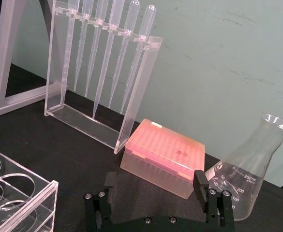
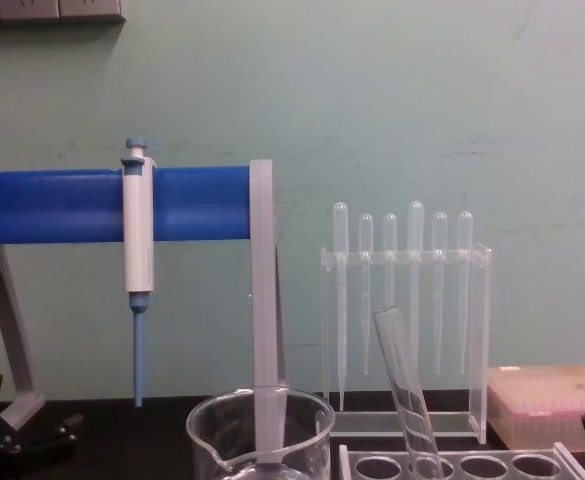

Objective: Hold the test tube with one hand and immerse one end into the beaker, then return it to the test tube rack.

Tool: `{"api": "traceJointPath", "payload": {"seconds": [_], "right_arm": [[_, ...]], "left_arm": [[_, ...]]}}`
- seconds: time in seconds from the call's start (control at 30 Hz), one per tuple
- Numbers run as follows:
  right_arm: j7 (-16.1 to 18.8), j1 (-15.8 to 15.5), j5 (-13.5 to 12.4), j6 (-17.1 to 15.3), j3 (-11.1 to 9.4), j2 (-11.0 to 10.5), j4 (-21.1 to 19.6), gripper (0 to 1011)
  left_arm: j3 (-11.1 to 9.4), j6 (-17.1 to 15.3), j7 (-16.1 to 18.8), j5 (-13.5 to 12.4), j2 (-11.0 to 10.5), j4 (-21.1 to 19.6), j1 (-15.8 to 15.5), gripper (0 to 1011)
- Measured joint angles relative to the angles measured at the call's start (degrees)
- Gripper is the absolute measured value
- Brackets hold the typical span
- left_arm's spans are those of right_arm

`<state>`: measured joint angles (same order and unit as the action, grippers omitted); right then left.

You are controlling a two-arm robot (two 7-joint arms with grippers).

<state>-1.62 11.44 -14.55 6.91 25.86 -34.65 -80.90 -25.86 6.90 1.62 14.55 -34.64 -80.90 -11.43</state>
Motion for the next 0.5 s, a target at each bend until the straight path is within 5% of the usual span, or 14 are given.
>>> {"api": "traceJointPath", "payload": {"seconds": [0.5], "right_arm": [[0.00,0.00,0.00,0.00,0.00,0.00,0.00,1002]], "left_arm": [[0.00,0.00,0.00,0.00,0.00,0.00,0.00,1000]]}}
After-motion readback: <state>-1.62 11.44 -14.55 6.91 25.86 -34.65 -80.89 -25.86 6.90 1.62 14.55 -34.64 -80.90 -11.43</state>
